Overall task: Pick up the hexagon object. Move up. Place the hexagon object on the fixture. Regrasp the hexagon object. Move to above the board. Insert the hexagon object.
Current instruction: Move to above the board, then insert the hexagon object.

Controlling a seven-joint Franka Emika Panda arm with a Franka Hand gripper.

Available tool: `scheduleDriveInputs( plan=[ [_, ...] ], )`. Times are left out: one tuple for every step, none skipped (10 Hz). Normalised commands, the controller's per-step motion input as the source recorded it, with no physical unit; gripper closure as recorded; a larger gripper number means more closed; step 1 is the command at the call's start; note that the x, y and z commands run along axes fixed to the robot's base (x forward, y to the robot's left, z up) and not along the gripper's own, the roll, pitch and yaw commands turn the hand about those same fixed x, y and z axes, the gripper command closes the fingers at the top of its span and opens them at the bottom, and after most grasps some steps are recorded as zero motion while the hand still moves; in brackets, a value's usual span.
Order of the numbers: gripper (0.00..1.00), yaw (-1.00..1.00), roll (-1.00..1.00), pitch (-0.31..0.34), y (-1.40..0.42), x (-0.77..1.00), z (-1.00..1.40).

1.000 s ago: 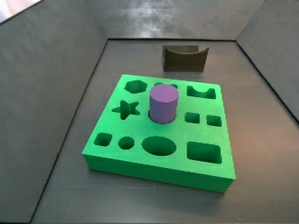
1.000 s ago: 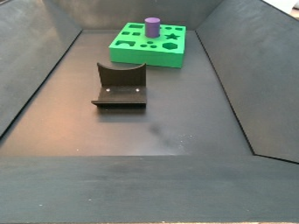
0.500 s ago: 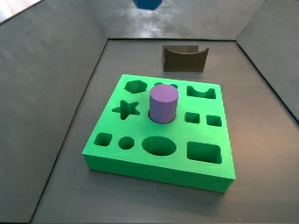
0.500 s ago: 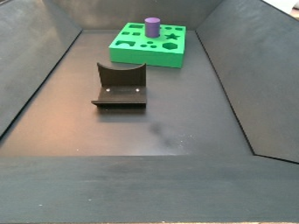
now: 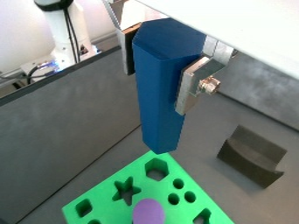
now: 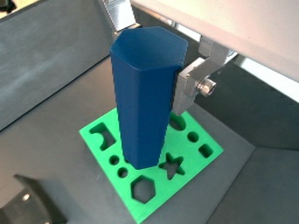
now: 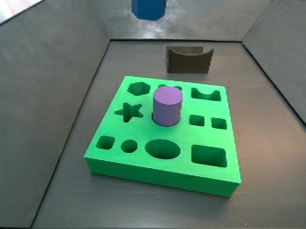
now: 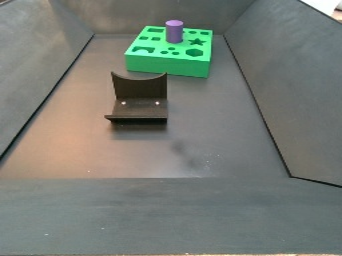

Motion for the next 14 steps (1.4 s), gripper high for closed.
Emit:
scheduleDriveInputs(
  plan=[
    [1.0, -0.02, -0.25, -0.126, 0.04, -0.1, 0.01],
    [1.0, -0.25, 0.0, 0.047, 0.12, 0.0, -0.41],
    [1.0, -0.4, 0.0, 0.099, 0.26, 0.0, -0.56],
    [1.0, -0.44, 0.0, 0.131, 0.4, 0.0, -0.69],
    [1.0, -0.51, 0.0, 0.107, 0.44, 0.0, -0.81],
    [1.0, -0.75, -0.02, 0.061, 0.25, -0.06, -0.9],
    [1.0, -0.97, -0.06, 0.026, 0.0, -0.03, -0.91],
    [1.0, -0.98, -0.06, 0.0, 0.0, -0.06, -0.79],
    [1.0, -0.98, -0.07, -0.073, -0.01, -0.05, -0.65],
    [1.0, -0.94, -0.11, 0.0, 0.0, 0.0, -0.69],
    [1.0, -0.18, -0.08, 0.027, 0.13, 0.08, -0.21],
    [1.0, 0.0, 0.02, -0.003, 0.0, -0.06, -0.1],
    [1.0, -0.19, 0.0, -0.051, 0.0, -0.21, -0.63],
    [1.0, -0.28, 0.0, -0.027, -0.01, -0.17, -0.67]
  ],
)
